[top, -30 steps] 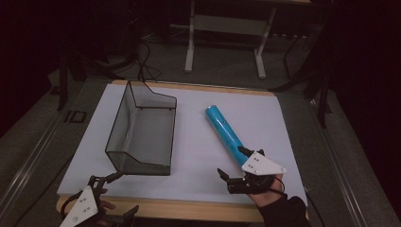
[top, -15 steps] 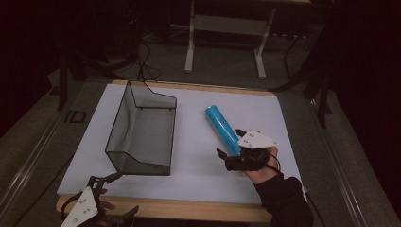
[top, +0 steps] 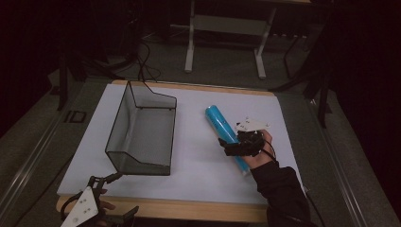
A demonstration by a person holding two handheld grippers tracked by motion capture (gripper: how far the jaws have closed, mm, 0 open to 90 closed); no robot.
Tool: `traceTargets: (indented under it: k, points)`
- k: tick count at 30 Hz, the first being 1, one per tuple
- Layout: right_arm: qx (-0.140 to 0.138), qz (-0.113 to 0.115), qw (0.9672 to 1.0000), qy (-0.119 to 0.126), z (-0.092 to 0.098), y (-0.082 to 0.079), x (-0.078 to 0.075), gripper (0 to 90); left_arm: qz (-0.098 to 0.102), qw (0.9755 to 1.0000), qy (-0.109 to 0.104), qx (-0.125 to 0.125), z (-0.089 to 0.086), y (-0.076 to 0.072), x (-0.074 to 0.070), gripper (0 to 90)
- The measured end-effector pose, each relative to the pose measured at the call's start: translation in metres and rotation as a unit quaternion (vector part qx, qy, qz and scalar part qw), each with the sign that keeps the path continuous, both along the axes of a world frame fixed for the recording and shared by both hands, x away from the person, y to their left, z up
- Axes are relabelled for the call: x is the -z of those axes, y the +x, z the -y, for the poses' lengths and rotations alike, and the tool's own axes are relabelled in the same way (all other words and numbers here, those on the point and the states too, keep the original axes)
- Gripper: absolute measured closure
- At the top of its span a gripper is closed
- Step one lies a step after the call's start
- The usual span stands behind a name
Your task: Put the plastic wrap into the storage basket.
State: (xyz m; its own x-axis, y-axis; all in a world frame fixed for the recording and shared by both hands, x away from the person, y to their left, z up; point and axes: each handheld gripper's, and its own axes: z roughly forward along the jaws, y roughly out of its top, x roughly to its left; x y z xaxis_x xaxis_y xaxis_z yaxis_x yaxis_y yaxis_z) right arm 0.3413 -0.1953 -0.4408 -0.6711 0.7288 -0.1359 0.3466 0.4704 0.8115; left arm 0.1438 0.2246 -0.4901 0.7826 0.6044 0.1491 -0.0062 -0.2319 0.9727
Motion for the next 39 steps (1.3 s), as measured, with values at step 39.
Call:
traceTargets:
  k: [39]
  points:
    - [0.060, -0.203, 0.9713, -0.108, -0.010, 0.094, 0.058, 22.6, -0.003, 1.0000, 0.006, 0.001, 0.000, 0.000, 0.001, 0.2]
